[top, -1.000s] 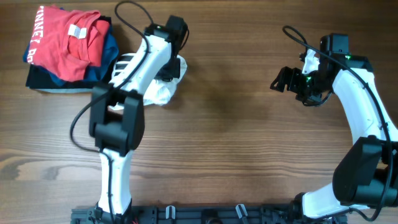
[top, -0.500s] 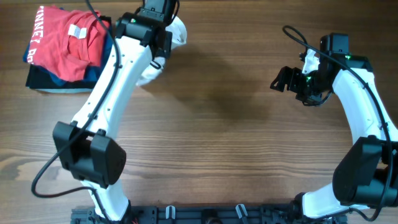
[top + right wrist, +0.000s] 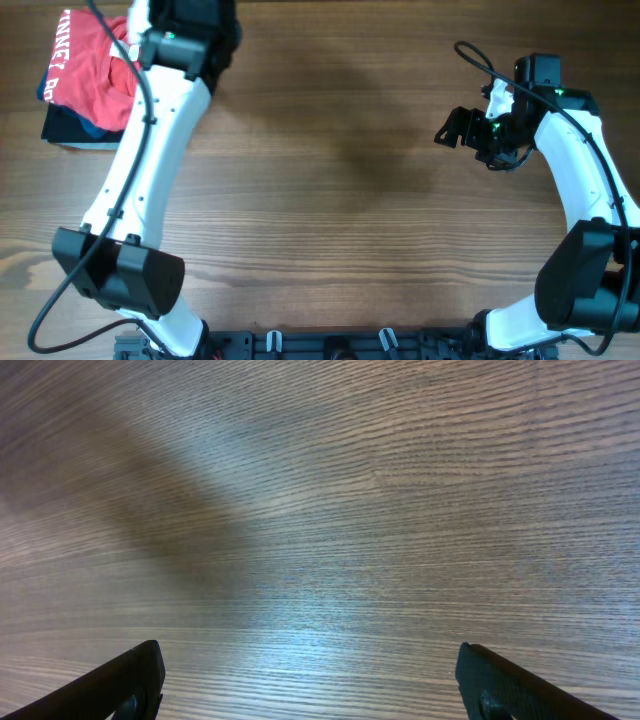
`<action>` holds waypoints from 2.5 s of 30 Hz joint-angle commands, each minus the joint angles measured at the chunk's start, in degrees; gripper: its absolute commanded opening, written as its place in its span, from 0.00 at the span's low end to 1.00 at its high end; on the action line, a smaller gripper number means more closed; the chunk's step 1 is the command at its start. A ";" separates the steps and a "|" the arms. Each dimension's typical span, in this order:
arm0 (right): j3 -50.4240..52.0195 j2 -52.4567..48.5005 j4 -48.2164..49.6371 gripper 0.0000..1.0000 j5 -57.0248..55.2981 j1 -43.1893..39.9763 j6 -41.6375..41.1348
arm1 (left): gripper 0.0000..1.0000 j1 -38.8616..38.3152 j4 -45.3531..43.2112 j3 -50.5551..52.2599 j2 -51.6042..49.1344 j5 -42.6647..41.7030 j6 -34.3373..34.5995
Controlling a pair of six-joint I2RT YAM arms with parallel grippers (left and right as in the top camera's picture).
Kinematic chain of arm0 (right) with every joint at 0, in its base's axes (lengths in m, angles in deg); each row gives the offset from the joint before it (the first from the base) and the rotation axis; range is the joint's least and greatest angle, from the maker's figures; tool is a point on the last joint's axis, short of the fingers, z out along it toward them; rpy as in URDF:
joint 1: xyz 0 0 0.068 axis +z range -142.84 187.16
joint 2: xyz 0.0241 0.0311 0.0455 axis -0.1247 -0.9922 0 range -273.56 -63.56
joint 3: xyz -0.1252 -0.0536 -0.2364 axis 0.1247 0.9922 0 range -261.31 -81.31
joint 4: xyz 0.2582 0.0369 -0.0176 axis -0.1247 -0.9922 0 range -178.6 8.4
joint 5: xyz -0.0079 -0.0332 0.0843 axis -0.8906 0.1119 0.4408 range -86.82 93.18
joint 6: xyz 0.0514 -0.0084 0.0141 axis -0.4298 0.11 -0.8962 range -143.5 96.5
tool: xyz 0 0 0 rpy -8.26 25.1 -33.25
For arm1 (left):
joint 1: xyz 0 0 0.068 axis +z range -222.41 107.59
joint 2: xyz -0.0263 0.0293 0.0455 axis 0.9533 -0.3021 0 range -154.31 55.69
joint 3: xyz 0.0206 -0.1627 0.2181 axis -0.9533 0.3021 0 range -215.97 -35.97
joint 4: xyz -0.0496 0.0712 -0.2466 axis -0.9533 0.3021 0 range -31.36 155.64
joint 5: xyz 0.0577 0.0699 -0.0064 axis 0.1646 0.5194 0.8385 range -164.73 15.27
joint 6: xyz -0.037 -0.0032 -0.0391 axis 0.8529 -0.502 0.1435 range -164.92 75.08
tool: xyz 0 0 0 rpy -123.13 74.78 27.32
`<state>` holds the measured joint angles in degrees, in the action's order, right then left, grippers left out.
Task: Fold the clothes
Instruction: 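Lift the white shirt with the left gripper and move it over the stack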
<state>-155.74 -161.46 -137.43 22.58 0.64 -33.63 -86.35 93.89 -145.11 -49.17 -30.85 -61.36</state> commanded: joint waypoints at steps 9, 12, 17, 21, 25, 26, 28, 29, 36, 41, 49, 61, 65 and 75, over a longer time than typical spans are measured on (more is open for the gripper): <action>-1.03 0.83 0.85 0.95 -0.50 0.24 1.11 | 0.04 19.71 -1.01 -1.36 1.07 -8.44 -4.37; -1.03 0.83 0.81 0.95 -0.50 0.24 1.03 | 0.04 23.26 -1.01 -1.36 -0.09 -14.58 -4.37; -1.03 0.83 0.76 0.95 -0.50 0.24 0.94 | 0.04 25.81 -1.38 -1.36 -2.36 -17.49 -4.37; -1.03 0.83 0.66 0.95 -0.50 0.24 0.94 | 0.04 26.36 -1.20 -1.36 -4.85 -17.49 -4.37; -1.03 0.83 -0.24 0.95 -0.52 0.24 1.01 | 0.04 27.43 -1.03 -1.36 -6.71 -16.79 -4.15; -1.03 0.83 -0.61 0.95 -0.52 0.24 1.11 | 0.04 27.89 -1.01 -1.36 -7.08 -16.76 -4.15; -1.03 0.83 -0.92 0.95 -0.55 0.24 1.14 | 0.04 28.79 -0.96 -1.36 -7.39 -16.81 -4.13; -1.03 0.83 -0.92 0.95 -0.50 0.24 1.07 | 0.04 29.16 -0.83 -1.36 -7.45 -16.85 -3.96; -1.03 0.83 -0.79 0.95 -0.50 0.24 0.96 | 0.04 29.99 -2.21 -1.36 -7.45 -15.23 -2.64; -1.03 0.83 -0.57 0.95 -0.50 0.24 0.98 | 0.04 31.12 -5.73 -1.36 -7.21 -10.75 -2.36; -1.03 0.83 -0.31 0.95 -0.50 0.24 0.96 | 0.04 33.20 -6.67 -1.36 -6.99 -13.46 -1.11; -1.03 0.83 -1.40 0.95 -0.52 0.24 1.14 | 0.04 32.89 2.99 -1.33 -8.57 -43.82 7.41; -1.03 0.83 -1.36 0.94 -0.50 0.24 1.11 | 0.04 32.57 6.01 -1.33 -8.57 -49.81 10.97; -1.03 0.83 -0.52 0.95 -0.50 0.24 0.98 | 0.64 28.22 15.06 -1.33 -9.77 -61.86 14.16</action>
<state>-155.74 -161.46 -138.22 22.58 0.64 -33.63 -55.40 107.40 -145.11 -57.50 -86.72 -49.08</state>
